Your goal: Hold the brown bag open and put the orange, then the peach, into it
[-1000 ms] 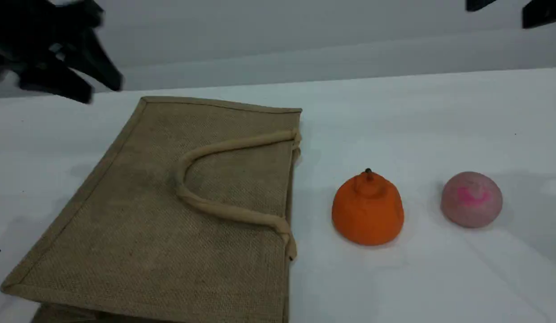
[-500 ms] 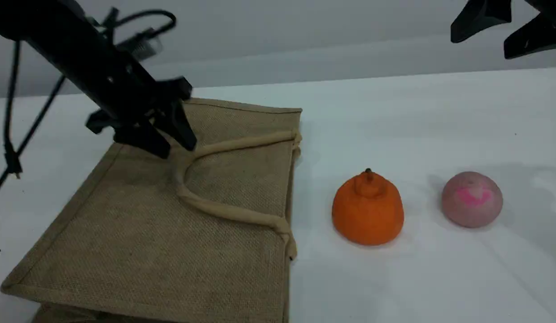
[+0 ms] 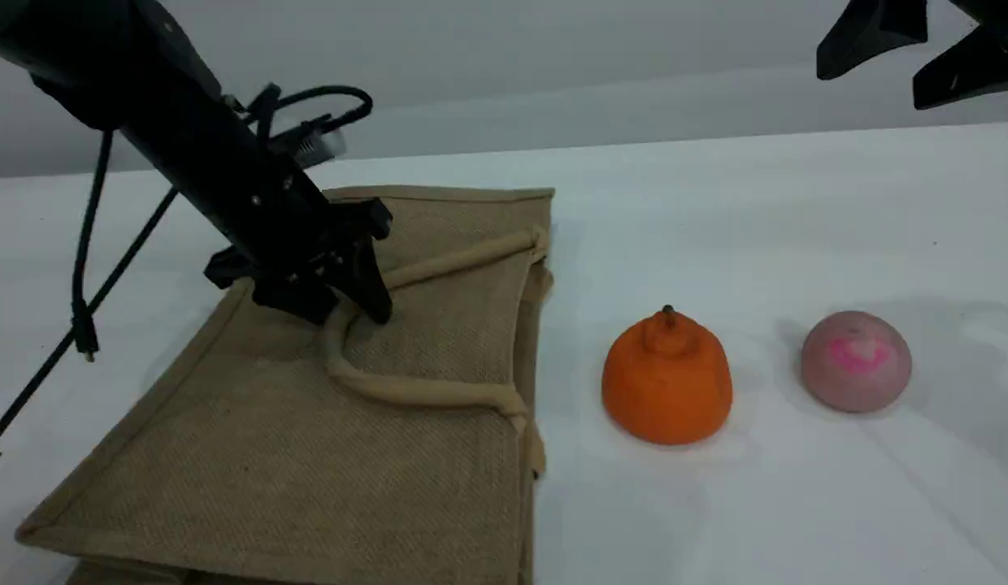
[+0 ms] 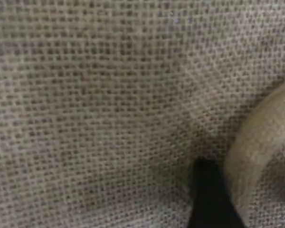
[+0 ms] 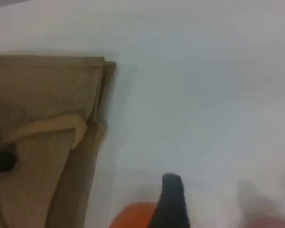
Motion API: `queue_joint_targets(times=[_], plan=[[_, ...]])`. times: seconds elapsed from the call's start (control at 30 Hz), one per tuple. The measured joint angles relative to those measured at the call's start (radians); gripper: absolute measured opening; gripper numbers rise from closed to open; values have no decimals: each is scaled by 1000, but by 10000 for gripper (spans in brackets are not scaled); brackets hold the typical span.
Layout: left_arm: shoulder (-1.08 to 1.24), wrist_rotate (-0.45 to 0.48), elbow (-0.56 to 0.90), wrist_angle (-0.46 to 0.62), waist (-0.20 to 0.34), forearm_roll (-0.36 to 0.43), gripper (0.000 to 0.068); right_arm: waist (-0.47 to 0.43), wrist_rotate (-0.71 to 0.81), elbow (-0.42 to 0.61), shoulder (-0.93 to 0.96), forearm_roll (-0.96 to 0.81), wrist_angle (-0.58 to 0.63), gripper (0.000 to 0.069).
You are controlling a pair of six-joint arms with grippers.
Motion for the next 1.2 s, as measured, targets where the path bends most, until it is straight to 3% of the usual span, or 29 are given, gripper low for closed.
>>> queue_joint_targets(times=[0.1,0.27,0.3,0.43,0.67,0.87,1.0,1.2], plan=[[2,-29,0,17,-2,23,302,0,0,0,0,0,-2,533],[3,-33,1,24,-2,23,101,0,0,1,0,0,-8,533],[3,-33,1,25,-2,23,88,0,0,1,0,0,-8,533],[-5,-32,-34,76,-3,55,88,0,0,1,11,0,-8,533],[-103,-27,-236,310,-3,91,88,0,-11,2,63,37,97,533],[-163,-3,-453,519,-3,86,88,0,-149,2,65,136,154,533],[-192,3,-556,536,-2,80,88,0,-245,2,65,230,173,533],[-262,1,-564,534,-2,86,88,0,-335,2,65,310,172,533]])
